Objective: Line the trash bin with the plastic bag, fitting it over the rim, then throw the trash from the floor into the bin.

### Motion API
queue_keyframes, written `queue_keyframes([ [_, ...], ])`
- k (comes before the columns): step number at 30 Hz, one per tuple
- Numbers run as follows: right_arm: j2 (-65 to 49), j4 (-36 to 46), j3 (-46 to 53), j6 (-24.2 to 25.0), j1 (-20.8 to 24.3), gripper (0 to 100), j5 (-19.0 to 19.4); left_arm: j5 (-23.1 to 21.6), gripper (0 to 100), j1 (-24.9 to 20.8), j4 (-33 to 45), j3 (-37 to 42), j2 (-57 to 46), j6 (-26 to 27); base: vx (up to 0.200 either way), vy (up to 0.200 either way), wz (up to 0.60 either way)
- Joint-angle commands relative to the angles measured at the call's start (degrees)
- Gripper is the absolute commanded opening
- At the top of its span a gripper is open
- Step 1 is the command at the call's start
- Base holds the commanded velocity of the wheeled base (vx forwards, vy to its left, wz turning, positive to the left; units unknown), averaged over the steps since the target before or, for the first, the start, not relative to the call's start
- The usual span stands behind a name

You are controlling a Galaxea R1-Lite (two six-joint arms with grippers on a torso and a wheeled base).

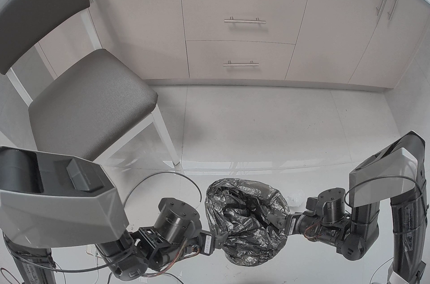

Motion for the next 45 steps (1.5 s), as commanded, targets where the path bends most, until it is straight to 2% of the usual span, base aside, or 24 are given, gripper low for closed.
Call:
queue_keyframes([
  [1, 1.7, -1.0, -0.2, 0.2, 0.2, 100, 0.3, 2.8, 100, -2.9, 4.5, -5.8, 5.8, 0.3, 0.000, 0.000, 0.00],
  [7, 1.8, -1.0, -0.2, 0.2, 0.0, 100, 0.3, 3.2, 100, -2.9, 10.1, -9.6, 6.8, 0.2, 0.000, 0.000, 0.00],
  [12, 1.8, -1.0, -0.2, 0.2, 0.0, 100, 0.3, 3.6, 100, -2.7, 10.7, -9.8, 8.0, 0.2, 0.000, 0.000, 0.00],
  [18, 1.8, -1.0, -0.6, 0.2, 0.0, 100, 0.1, 9.5, 100, -2.3, 13.0, -12.5, 11.0, 2.3, 0.000, 0.000, 0.00],
  [20, 1.9, -1.0, -0.7, 0.1, 0.0, 100, 0.1, 10.2, 100, -1.4, 13.2, -12.7, 11.1, 3.1, 0.000, 0.000, 0.00],
  [30, 2.0, -1.0, -0.8, 0.1, -0.1, 100, -0.1, 10.4, 100, 1.4, 15.0, -12.5, 10.8, 5.0, 0.000, 0.000, 0.00],
  [37, 2.5, -1.0, -1.0, 0.1, -0.2, 100, -0.2, 11.4, 100, 1.0, 15.2, -10.3, 9.7, 5.0, 0.000, 0.000, 0.00],
  [45, 2.7, -1.0, -1.4, 0.1, -0.2, 100, -0.2, 11.4, 100, 0.8, 15.7, -11.1, 12.0, 5.6, 0.000, 0.000, 0.00],
])
